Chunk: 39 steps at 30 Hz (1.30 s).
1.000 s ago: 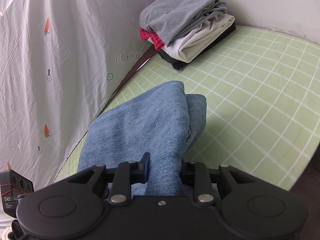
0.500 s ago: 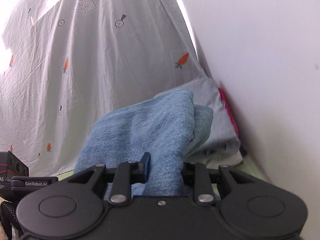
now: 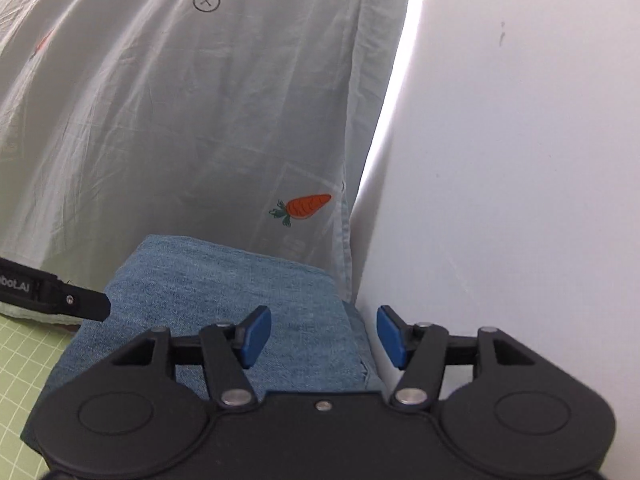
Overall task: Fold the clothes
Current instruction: 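Lift the folded jeans with both grippers and carry them toward the clothes stack, then lower the jeans onto the folded clothes stack and open both grippers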
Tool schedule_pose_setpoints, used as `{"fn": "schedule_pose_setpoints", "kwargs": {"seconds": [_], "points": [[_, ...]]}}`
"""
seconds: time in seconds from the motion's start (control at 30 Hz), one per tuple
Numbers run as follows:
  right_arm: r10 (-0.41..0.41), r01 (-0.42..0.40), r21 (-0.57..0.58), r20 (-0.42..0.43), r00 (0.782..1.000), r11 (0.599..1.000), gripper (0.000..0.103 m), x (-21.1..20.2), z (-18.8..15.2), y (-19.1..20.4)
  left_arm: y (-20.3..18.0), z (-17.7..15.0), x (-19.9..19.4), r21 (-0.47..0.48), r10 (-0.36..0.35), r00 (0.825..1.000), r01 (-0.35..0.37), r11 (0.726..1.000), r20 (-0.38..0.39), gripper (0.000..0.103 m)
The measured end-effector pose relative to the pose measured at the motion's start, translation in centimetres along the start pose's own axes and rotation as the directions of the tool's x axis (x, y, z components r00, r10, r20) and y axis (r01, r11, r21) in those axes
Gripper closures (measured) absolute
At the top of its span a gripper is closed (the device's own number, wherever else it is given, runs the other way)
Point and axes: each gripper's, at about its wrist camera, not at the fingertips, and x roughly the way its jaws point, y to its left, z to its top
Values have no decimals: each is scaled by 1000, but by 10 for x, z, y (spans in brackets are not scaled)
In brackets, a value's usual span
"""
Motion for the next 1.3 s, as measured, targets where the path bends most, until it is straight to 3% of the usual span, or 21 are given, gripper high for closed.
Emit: {"fn": "schedule_pose_setpoints", "kwargs": {"seconds": [0.03,0.23,0.37,0.4,0.5,0.6,0.77,0.97,1.17,1.3], "points": [[2,-2,-5,15,1000,1000,42,4,-2,4,0,-2,2,2,13,1000,-13,1000,2,31],[142,-117,177,-136,980,977,43,65,-30,4,0,-17,27,22,36,999,-36,999,-33,21],[133,-105,175,-152,979,979,39,65,-32,8,14,-15,40,-42,30,998,-32,999,-55,10],[131,-104,172,-153,979,980,32,61,-30,9,15,-15,38,-45,24,998,-27,999,-54,9],[110,-86,165,-141,984,983,9,42,-29,11,13,-18,14,-7,38,999,-38,999,-28,10],[92,-63,207,-137,986,976,3,14,-28,11,9,-24,-18,40,60,998,-61,997,27,6],[113,-64,300,-146,983,952,1,-49,-28,13,12,-39,-88,29,39,992,-43,999,123,0],[108,-44,332,-176,978,942,0,-123,-35,20,2,-63,-164,134,38,981,-64,989,191,0],[53,8,307,-190,980,952,0,-198,-51,32,1,-88,-212,164,59,983,-88,983,172,0],[13,45,276,-205,979,960,0,-238,-64,45,7,-110,-238,110,1,992,-15,994,129,0]]}}
